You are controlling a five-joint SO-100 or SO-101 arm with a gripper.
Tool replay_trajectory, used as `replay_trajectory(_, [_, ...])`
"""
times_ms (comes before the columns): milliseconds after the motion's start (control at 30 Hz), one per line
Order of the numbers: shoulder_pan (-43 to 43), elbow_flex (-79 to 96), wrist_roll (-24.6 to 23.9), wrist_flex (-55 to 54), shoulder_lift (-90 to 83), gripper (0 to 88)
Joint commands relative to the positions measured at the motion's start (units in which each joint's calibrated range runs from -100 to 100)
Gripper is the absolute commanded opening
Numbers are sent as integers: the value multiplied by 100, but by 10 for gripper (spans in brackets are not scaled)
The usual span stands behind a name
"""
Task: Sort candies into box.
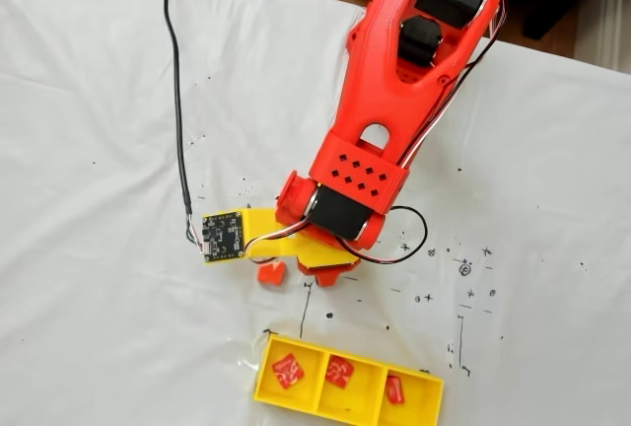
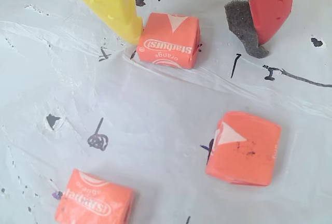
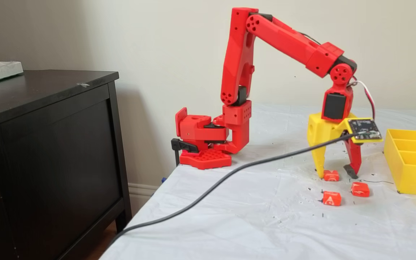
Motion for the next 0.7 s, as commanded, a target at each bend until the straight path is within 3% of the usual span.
replay_trajectory(0, [-30, -97, -24, -11, -4, 165])
replay_trajectory(33, [-30, -97, -34, -20, -4, 95])
replay_trajectory(300, [60, -288, -93, 324, -276, 8])
replay_trajectory(667, [-501, -1098, -440, 1028, -1862, 1])
